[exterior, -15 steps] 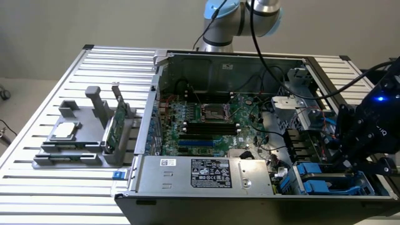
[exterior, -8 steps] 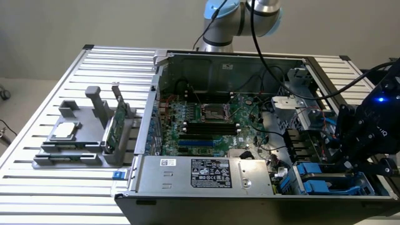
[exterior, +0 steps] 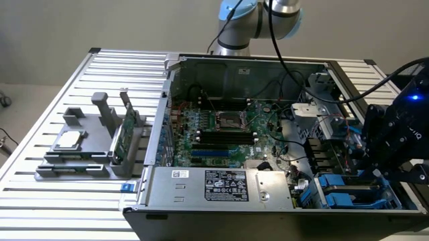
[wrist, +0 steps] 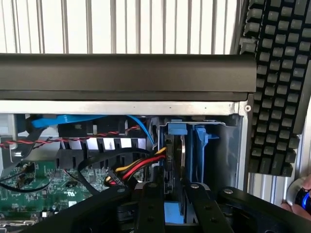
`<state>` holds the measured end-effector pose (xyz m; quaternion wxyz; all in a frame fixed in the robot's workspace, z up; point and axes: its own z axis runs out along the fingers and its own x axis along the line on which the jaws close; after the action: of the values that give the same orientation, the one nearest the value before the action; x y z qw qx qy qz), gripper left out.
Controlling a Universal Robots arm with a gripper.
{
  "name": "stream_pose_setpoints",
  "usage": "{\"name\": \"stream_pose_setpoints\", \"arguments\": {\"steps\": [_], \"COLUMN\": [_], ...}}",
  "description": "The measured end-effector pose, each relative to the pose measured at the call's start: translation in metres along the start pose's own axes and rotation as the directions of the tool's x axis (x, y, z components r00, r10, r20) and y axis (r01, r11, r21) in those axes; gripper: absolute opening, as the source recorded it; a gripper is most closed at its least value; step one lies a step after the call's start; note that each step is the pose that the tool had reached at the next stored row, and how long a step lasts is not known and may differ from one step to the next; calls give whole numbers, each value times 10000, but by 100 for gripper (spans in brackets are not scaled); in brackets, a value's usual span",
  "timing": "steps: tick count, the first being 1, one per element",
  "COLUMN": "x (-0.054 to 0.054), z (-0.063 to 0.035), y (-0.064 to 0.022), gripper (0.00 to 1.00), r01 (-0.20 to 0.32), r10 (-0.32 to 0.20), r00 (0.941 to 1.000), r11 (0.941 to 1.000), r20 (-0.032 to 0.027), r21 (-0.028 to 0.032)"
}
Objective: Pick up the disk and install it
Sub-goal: 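Insert the first disk wire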
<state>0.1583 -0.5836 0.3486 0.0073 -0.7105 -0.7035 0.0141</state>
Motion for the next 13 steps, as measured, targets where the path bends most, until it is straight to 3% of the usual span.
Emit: {"name": "stream_pose_setpoints", "arguments": {"steps": [6,11,13], "x": [-22,-25,-26], "z": [-148,-146,-144], "y": [-105,-321,-371], "gripper": [25,25,25], "r01": [1,2,1], "r10": [-1,-2,-1], "r00": [10000,10000,10000], "r11": [10000,10000,10000], "r20": [-8,-38,-41], "r21": [0,13,16]}}
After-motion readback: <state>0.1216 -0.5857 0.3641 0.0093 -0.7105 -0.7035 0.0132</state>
